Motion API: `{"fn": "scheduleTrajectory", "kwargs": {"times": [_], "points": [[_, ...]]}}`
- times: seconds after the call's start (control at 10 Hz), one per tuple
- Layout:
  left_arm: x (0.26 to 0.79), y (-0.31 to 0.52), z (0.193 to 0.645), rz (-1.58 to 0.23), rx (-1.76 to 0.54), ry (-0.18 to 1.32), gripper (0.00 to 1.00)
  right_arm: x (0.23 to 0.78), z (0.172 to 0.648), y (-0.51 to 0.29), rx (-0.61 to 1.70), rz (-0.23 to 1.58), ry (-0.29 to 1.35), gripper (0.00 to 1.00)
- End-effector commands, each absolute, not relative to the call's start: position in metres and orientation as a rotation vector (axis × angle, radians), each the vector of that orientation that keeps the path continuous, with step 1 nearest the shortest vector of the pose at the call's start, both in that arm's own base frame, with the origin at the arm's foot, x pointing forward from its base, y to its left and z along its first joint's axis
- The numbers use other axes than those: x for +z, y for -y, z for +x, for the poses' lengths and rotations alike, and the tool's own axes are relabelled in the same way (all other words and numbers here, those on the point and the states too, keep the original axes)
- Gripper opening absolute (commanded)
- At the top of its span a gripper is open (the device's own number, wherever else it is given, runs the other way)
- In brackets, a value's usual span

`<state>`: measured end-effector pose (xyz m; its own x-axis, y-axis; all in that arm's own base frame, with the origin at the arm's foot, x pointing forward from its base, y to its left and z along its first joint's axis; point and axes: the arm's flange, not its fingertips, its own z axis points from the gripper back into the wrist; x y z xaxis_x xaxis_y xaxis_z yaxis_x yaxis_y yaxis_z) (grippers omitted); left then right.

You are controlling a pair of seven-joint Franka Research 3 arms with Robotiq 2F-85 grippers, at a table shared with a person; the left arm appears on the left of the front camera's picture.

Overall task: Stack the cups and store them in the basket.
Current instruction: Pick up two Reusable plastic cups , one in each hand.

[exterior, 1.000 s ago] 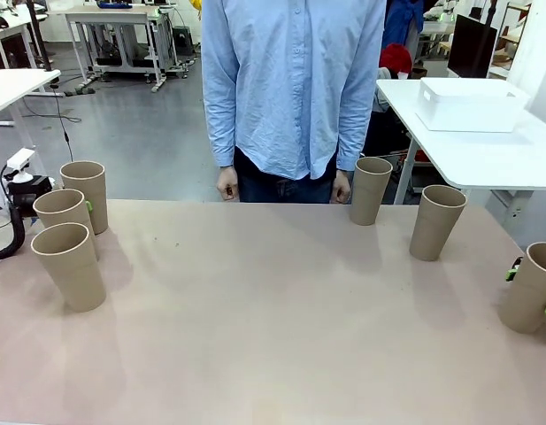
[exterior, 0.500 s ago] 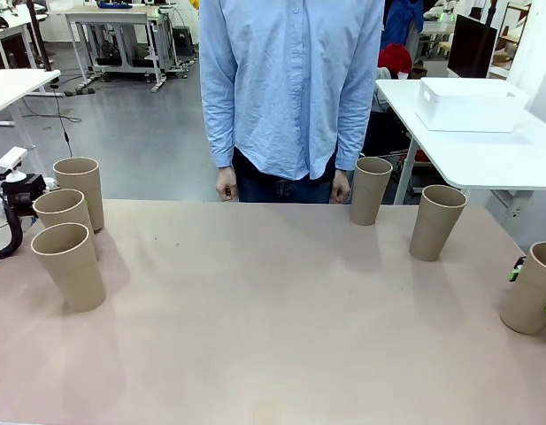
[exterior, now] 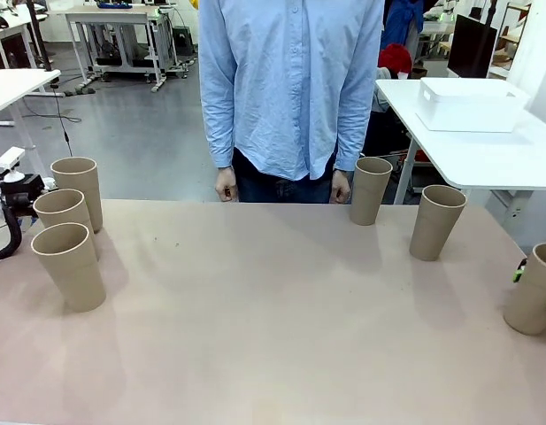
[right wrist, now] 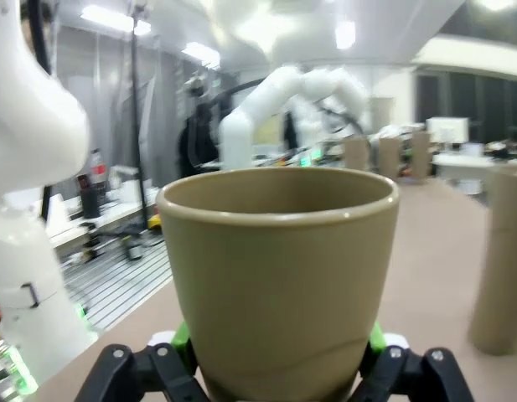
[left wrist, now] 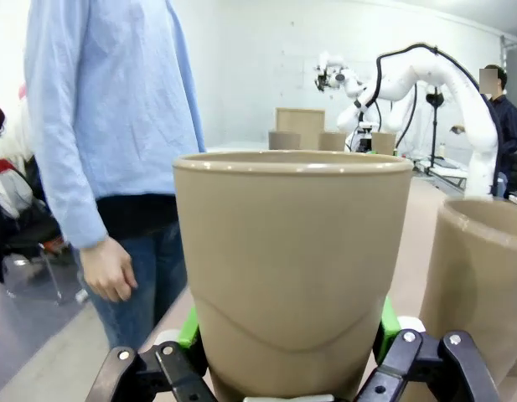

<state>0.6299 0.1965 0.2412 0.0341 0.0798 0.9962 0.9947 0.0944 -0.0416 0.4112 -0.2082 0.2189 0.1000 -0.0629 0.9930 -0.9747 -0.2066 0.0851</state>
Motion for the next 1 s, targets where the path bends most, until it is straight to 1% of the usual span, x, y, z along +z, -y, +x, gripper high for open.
{"fn": "scheduleTrajectory", "kwargs": {"times": [0.0, 0.2, 0.3, 0.5, 0.6, 0.7, 0.9], "points": [[0.304, -0.208, 0.609, -1.187, -1.054, 1.378, 0.86, 0.292, 0.408, 0.197, 1.193, 1.324, 1.166, 0.85], [0.343, -0.217, 0.593, -1.169, -1.071, 1.444, 0.86, 0.324, 0.402, 0.194, 1.191, 1.266, 1.199, 0.85], [0.361, -0.217, 0.582, -1.195, -1.067, 1.441, 0.86, 0.338, 0.397, 0.193, 1.183, 1.264, 1.206, 0.85], [0.402, -0.212, 0.550, -1.177, -1.065, 1.468, 0.86, 0.370, 0.379, 0.180, 1.113, 1.251, 1.247, 0.85], [0.422, -0.207, 0.539, -1.178, -1.067, 1.472, 0.86, 0.384, 0.368, 0.168, 1.116, 1.201, 1.255, 0.85], [0.432, -0.198, 0.532, -1.202, -1.043, 1.429, 0.86, 0.391, 0.362, 0.159, 1.101, 1.160, 1.275, 0.85], [0.433, -0.172, 0.505, -1.193, -0.994, 1.365, 0.86, 0.390, 0.352, 0.140, 1.096, 1.159, 1.268, 0.85]]}}
